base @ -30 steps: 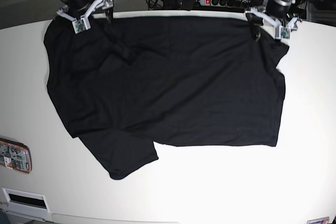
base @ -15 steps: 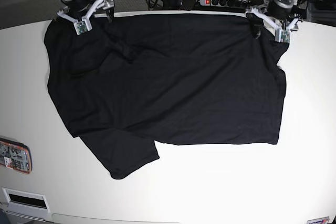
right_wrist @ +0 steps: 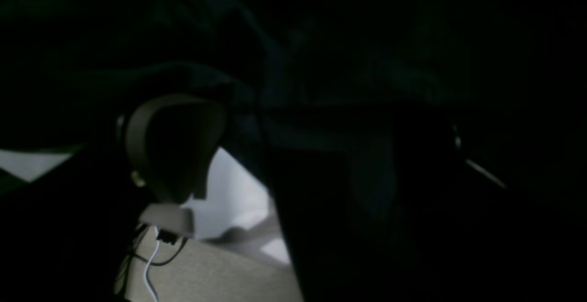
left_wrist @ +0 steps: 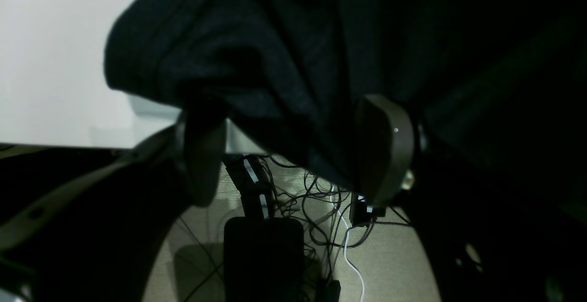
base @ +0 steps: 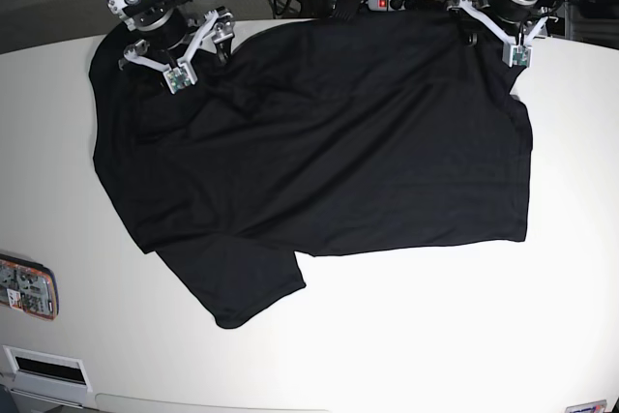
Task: Fold the T-shirt properly
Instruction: 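Release the shirt and lift both grippers away from the collar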
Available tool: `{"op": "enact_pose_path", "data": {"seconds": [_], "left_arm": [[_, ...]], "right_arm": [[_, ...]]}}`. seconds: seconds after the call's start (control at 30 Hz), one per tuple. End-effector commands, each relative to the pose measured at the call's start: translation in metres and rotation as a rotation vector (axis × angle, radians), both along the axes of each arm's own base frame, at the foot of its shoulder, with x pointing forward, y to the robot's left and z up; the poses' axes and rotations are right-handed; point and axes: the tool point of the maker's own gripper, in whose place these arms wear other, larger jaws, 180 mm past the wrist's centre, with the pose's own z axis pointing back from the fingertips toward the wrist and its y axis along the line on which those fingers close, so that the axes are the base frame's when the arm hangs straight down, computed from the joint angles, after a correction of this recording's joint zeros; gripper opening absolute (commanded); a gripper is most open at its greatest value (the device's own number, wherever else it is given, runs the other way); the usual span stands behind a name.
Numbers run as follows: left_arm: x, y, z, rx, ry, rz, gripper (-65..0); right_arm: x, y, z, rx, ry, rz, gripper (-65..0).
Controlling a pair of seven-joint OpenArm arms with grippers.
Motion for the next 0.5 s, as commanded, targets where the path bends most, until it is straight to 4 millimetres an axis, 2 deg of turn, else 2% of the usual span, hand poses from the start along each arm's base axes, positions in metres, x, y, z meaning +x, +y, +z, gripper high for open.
{"op": "enact_pose_path", "data": {"seconds": [0.0, 0.23, 0.47], "left_arm": [[-0.013, 0.008, -0.003, 0.025, 0.057, 0.006, -23.1], [-0.014, 0.016, 0.000, 0.038, 0.055, 0.021, -23.1], [-0.011, 0.008, 0.004, 0.025, 0.033, 0.036, -23.1]], "right_arm": [[-0.005, -0.003, -0.001, -0.026, 0.019, 0.011, -3.4], [-0.004, -0.006, 0.001, -0.032, 0.012, 0.005, -3.4], [-0.012, -0.038, 0.000, -0.108, 0.064, -0.055, -3.4]]}}
